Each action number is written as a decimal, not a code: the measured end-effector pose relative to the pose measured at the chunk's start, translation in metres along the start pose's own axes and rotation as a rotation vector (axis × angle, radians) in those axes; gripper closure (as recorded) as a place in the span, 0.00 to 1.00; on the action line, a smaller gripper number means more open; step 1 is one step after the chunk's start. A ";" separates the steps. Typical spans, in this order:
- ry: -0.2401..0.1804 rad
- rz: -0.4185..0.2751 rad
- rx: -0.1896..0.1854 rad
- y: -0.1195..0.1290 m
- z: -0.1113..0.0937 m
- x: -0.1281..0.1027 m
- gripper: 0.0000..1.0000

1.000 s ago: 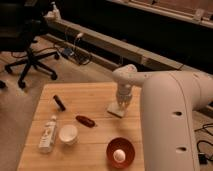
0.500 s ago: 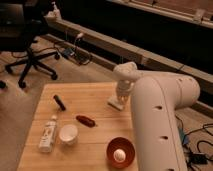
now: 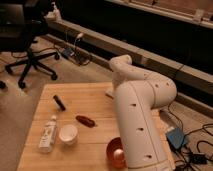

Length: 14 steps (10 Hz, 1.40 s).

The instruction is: Wipe the white sponge on the table

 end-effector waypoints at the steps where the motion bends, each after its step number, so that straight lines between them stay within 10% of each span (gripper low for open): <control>1: -0.018 -0.028 0.000 0.019 -0.009 -0.012 1.00; 8: 0.017 -0.275 0.087 0.126 -0.005 -0.009 1.00; 14: 0.038 -0.448 0.065 0.184 -0.012 0.033 1.00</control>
